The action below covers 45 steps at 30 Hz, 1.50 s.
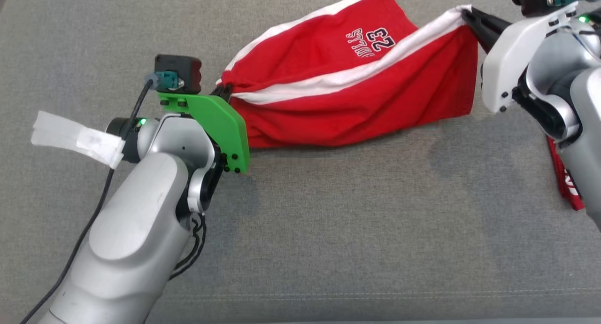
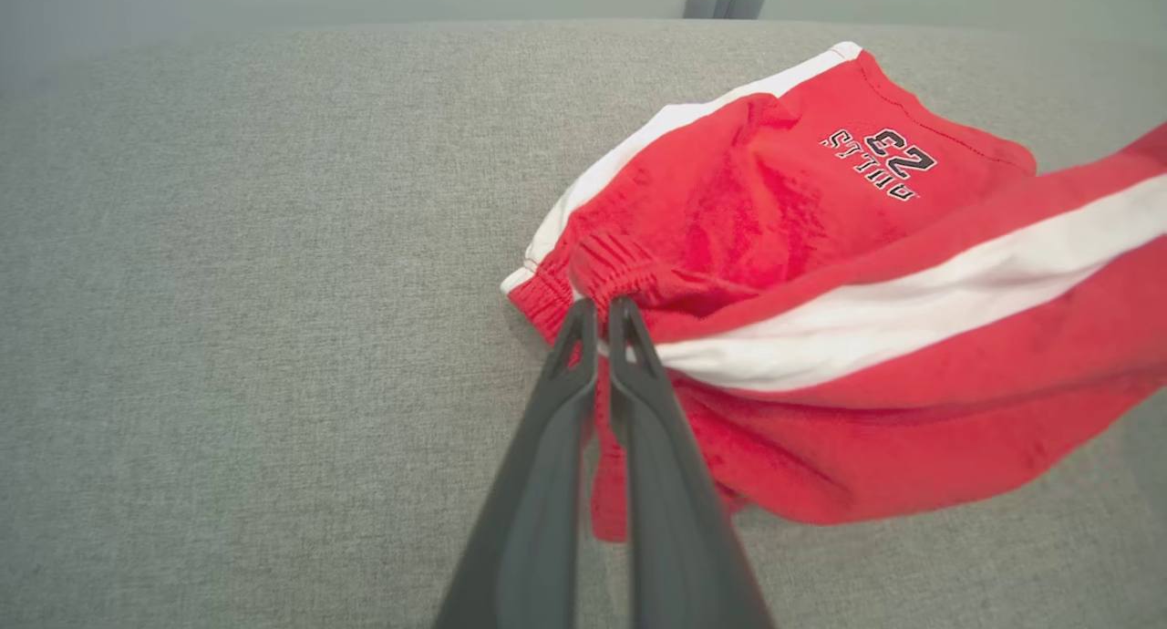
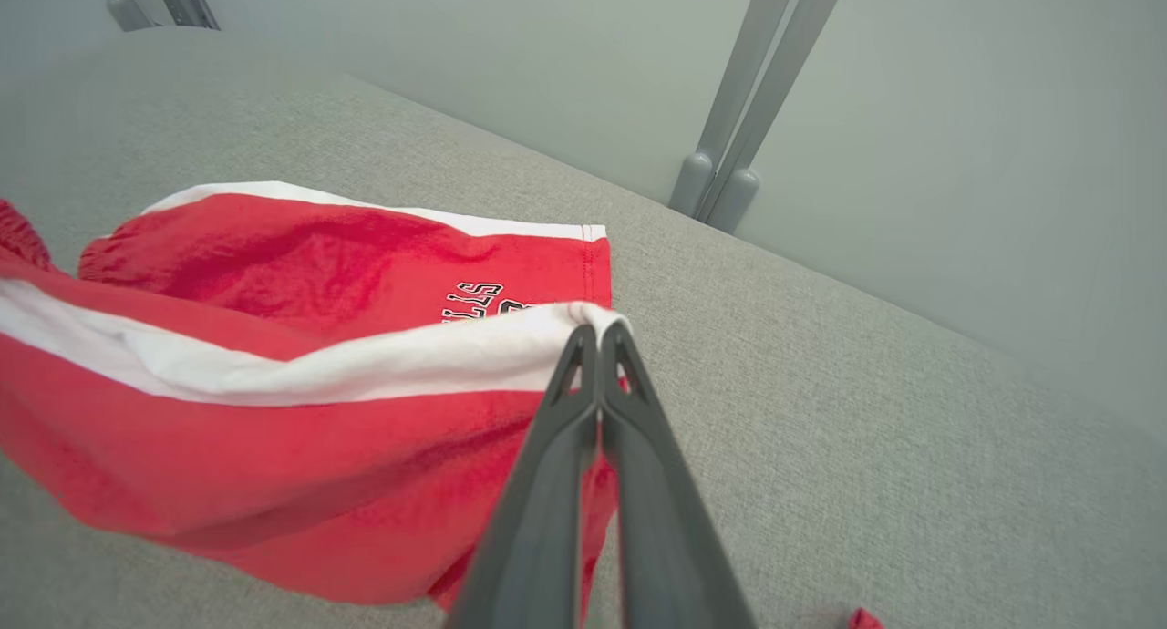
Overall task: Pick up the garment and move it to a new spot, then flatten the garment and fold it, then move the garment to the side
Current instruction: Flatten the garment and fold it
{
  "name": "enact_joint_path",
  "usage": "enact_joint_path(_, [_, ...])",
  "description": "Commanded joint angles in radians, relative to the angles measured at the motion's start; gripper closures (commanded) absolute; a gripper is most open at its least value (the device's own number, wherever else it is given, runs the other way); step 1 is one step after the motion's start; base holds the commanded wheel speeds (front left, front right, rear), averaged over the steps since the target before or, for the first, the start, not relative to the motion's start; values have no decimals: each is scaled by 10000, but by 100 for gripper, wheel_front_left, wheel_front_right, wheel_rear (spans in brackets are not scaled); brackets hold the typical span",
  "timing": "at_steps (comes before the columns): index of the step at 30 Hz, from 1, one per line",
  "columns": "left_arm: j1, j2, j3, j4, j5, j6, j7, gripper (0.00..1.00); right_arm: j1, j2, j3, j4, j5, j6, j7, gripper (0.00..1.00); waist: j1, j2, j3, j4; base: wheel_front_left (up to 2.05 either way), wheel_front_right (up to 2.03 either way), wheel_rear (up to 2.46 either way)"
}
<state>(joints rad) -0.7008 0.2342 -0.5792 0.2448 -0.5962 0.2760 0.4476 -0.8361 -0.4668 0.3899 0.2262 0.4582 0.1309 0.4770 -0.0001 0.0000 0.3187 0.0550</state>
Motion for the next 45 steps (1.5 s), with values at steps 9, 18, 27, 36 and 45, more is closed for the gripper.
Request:
enact_joint_path(9, [-1413, -573, 269, 1118, -68, -59, -442, 100, -2127, 289, 725, 2297, -195, -4, -1635, 100, 1, 0, 1031, 499, 0, 0, 0])
enact_joint_path(18, [-2369, -760, 328, 1999, 93, -120, -840, 100, -3618, 784, 1216, 4111, -173, -4, -2854, 100, 1, 0, 1530, 627, 0, 0, 0])
enact_joint_path(27, [-3013, -1044, 368, 2758, 125, -131, -1370, 91, -4667, 1321, 1248, 6013, 64, -4, -3769, 100, 1, 0, 1820, 792, 0, 0, 0])
enact_joint_path(36, [-3365, -1337, 70, 3482, 231, -843, -2542, 0, -5146, 1702, 1394, 7381, 398, -7, -4517, 0, 1, 0, 2086, 1078, 0, 0, 0])
enact_joint_path(45, [-2913, -1415, 767, 3408, -467, -1823, -4847, 0, -5286, 1807, 1117, 8556, 487, -7, -5284, 0, 1, 0, 1877, 1223, 0, 0, 0])
